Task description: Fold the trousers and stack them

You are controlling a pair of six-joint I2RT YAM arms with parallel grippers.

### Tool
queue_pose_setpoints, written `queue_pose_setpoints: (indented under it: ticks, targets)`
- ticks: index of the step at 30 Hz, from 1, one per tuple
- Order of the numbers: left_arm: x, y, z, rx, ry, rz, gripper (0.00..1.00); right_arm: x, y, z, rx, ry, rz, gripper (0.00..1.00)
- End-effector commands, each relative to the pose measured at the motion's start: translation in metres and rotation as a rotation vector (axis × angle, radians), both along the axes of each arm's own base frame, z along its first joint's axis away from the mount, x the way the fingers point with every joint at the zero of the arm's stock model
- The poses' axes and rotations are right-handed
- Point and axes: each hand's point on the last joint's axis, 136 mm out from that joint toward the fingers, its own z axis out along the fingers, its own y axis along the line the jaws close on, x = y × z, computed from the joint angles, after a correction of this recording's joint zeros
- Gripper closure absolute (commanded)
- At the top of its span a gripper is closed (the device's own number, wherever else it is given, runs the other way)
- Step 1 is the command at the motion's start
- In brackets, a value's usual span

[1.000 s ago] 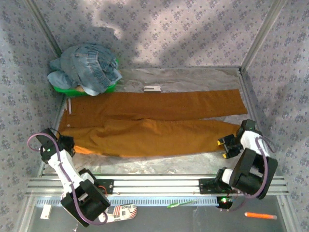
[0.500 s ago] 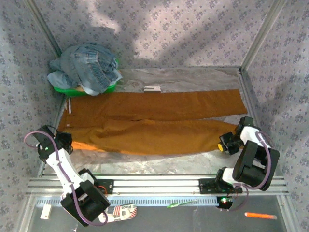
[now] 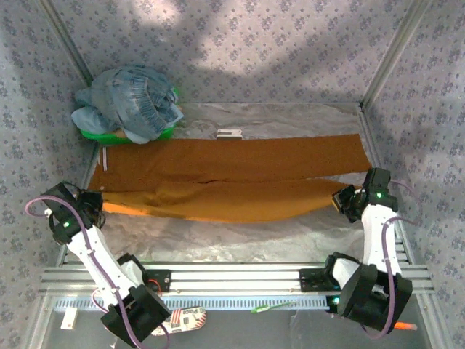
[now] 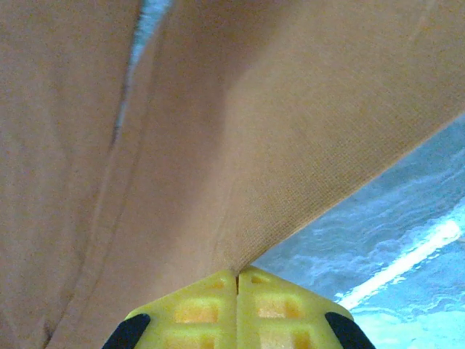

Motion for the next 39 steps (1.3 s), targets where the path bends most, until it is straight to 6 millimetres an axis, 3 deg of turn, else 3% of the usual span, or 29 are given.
queue_pose_setpoints:
  ticks: [1,5,10,13,16,22,26,30,36,39]
  targets:
    - [0.004,-0.005,0.029,0.014,-0.053,-0.021,1.00,-0.007,-0.004,0.026,-0.072,-0.032,0.010,1.00]
    - [0.000,-0.012,0.057,0.074,-0.065,-0.046,1.00,-0.019,-0.004,0.052,-0.117,-0.105,-0.007,1.00]
    - [-0.007,-0.018,0.087,0.138,-0.060,-0.069,1.00,-0.033,0.004,0.067,-0.120,-0.151,-0.004,1.00]
    - [-0.009,-0.016,0.108,0.192,-0.065,-0.071,1.00,-0.030,0.001,0.075,-0.135,-0.179,-0.005,1.00]
    - [0.005,-0.012,0.126,0.204,-0.096,-0.094,1.00,-0.014,-0.002,0.079,-0.140,-0.201,0.014,1.00]
    - [0.042,0.018,0.140,0.215,-0.147,-0.045,1.00,0.041,-0.023,0.085,-0.208,-0.182,0.026,1.00]
    - [0.063,0.038,0.141,0.231,-0.136,-0.028,1.00,0.090,-0.020,0.087,-0.313,-0.146,0.134,1.00]
    - [0.087,0.054,0.126,0.219,-0.103,-0.031,1.00,0.140,-0.019,0.083,-0.360,-0.100,0.207,1.00]
    - [0.102,0.073,0.088,0.222,-0.007,-0.014,1.00,0.200,-0.014,0.045,-0.382,0.016,0.316,1.00]
    - [0.109,0.078,0.074,0.216,0.019,-0.012,1.00,0.226,-0.014,0.037,-0.388,0.036,0.342,1.00]
